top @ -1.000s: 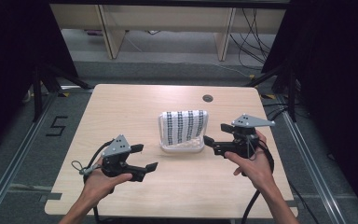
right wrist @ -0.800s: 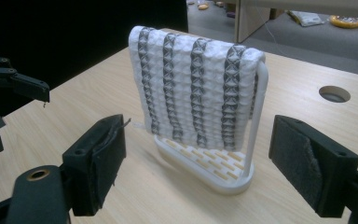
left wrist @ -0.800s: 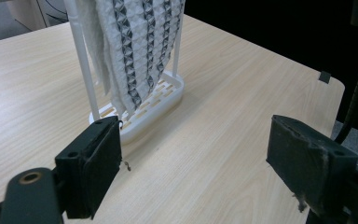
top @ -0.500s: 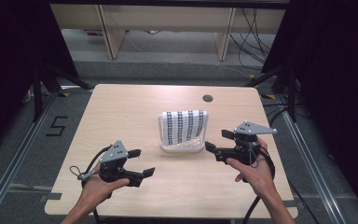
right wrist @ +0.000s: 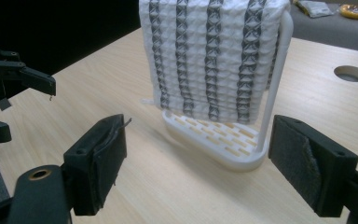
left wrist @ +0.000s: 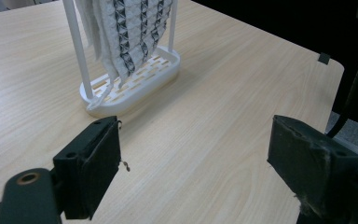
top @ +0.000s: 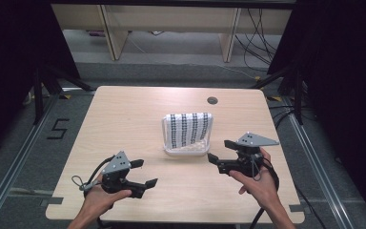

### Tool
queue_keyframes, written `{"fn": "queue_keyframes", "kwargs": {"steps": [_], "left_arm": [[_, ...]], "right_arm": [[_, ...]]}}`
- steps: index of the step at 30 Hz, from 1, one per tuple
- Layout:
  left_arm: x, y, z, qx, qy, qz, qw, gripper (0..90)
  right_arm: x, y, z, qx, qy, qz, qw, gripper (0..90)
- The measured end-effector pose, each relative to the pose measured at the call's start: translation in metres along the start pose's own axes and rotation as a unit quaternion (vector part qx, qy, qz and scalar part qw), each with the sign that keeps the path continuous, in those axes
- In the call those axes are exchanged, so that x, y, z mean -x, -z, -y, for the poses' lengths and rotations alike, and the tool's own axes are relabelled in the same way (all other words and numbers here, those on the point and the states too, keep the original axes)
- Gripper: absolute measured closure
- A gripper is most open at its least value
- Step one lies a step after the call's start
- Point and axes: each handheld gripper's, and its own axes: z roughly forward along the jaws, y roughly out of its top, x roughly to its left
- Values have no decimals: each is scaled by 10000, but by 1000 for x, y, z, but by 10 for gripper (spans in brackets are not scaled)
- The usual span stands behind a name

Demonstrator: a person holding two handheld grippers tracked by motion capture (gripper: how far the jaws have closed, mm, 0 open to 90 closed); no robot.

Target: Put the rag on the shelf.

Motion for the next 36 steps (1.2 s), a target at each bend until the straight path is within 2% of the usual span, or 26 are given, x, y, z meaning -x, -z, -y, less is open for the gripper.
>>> {"fn": "queue_keyframes", "kwargs": {"steps": [2,3,4,6,8,9,13,14,15,17,18,19,21,22,24,25,26,27,28,29,31,32,33,34,35,36], "left_arm": [[1,0,2,-37,-8,-12,10000,165],[2,0,3,-42,-9,-3,10000,165],[2,0,4,-46,-16,5,10000,165],[3,0,5,-75,-32,12,10000,165],[4,-1,8,-34,-2,73,10000,165],[5,-1,9,-50,-6,62,10000,165],[7,-1,13,-83,16,61,9999,165],[7,-2,15,-54,25,109,9999,165],[7,-2,16,-97,6,94,9999,165],[8,-2,19,-119,18,92,9999,165],[8,-3,20,-107,15,135,9999,164],[9,-3,21,-97,29,126,9999,164],[9,-4,24,-146,-7,148,9998,163],[9,-4,25,-166,-21,160,9997,163],[10,-4,28,-196,-22,143,9997,163],[10,-3,29,-222,-45,128,9997,163],[11,-3,30,-217,-49,130,9997,163],[11,-4,32,-208,-47,134,9997,163],[11,-4,33,-255,-73,115,9996,163],[12,-4,36,-281,-76,119,9995,163],[13,-5,40,-274,-91,143,9995,163],[14,-5,41,-316,-82,147,9994,163],[14,-5,41,-316,-82,147,9994,163],[15,-5,45,-380,-99,103,9992,163],[15,-5,47,-344,-108,130,9993,163],[15,-5,50,-384,-143,108,9991,163]], "right_arm": [[-1,1,2,-38,5,22,10000,203],[-3,1,4,-95,-90,14,9999,202],[-2,-1,6,8,-14,3,10000,202],[-4,-1,8,-65,-96,-42,9999,202],[-5,-2,11,-125,-65,-49,9999,201],[-4,-3,13,-60,58,-4,10000,200],[-7,-5,18,-144,-34,-47,9999,201],[-9,-5,20,-193,-156,-119,9996,201],[-7,-6,21,-139,22,-55,9999,201],[-9,-6,24,-204,-70,-111,9997,201],[-7,-6,25,-199,19,-97,9998,200],[-10,-5,27,-273,-112,-103,9995,200],[-10,-7,30,-252,-101,-125,9996,199],[-8,-7,32,-262,22,-106,9996,199],[-11,-9,36,-292,-119,-169,9994,198],[-10,-9,37,-327,-31,-151,9993,198],[-12,-10,39,-324,-126,-179,9992,198],[-11,-11,40,-333,-18,-188,9993,197],[-14,-10,42,-409,-165,-207,9988,197],[-12,-11,43,-367,-31,-239,9990,196],[-14,-12,48,-375,-45,-260,9989,195],[-17,-10,49,-475,-175,-222,9985,194],[-16,-12,51,-408,-62,-257,9988,194],[-18,-12,54,-446,-202,-314,9983,194],[-18,-11,56,-530,-181,-325,9979,194],[-17,-12,58,-441,-49,-278,9986,193]]}}
